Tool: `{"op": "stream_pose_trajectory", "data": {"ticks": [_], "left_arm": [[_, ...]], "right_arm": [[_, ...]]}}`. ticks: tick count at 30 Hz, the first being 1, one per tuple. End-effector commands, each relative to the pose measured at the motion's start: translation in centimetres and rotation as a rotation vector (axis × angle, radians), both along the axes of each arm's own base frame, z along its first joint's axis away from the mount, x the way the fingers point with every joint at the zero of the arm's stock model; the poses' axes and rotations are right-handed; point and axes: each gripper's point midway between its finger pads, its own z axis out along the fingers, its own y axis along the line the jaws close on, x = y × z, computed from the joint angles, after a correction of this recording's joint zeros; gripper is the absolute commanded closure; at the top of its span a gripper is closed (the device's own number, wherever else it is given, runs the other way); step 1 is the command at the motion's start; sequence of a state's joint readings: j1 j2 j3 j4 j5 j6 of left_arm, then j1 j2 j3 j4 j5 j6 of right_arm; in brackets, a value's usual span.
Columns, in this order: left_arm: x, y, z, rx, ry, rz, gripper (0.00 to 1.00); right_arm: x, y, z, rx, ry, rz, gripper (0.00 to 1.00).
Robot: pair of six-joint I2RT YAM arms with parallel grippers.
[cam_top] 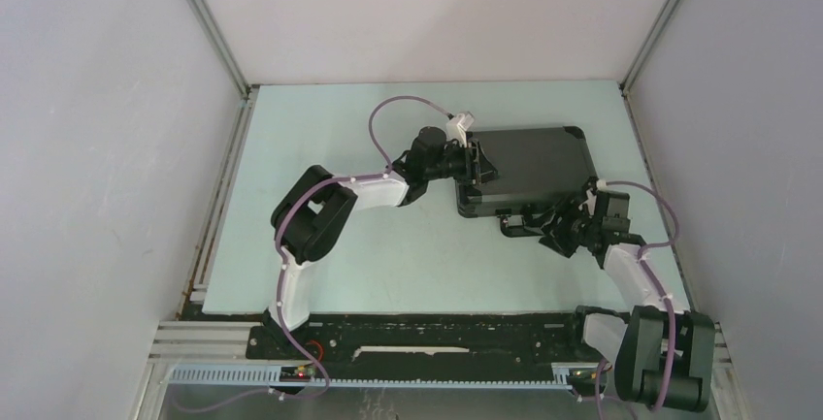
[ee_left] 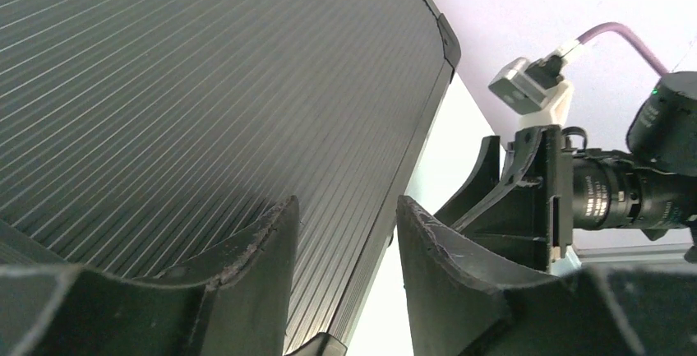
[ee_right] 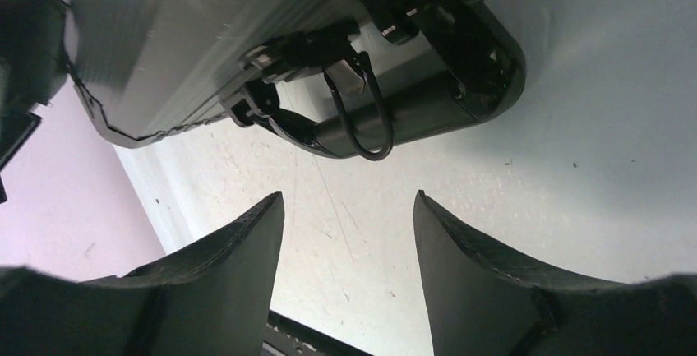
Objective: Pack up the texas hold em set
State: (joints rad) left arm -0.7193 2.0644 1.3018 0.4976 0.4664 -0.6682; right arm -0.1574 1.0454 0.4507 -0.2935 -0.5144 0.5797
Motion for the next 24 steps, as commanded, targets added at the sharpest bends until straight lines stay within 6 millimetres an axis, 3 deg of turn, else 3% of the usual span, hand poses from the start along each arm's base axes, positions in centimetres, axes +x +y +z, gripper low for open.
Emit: {"op": "stream_pose_trajectory", "data": {"ticks": [1, 5, 16, 24], "left_arm": [[-0.7, 1.9, -5.4, 0.145, 0.087, 0.024, 0.47], [-0.7, 1.9, -5.5, 0.144, 0.087, 0.024, 0.47], [-0.3, 2.2, -5.1, 0.164, 0.059, 0.038, 0.47], [-0.3, 2.4, -4.8, 0.169, 0.043, 0.041, 0.48]], "right_arm": [[1.0, 1.1, -0.1, 0.068, -0.044, 0.012, 0.35], [1.5, 0.7, -1.0, 0.072, -0.035, -0.035, 0.39], [3.4, 0.9, -0.3, 0.126, -0.119, -0.086, 0.44], [4.4, 1.0, 1.6, 0.151, -0.197, -0.109, 0.49]]}}
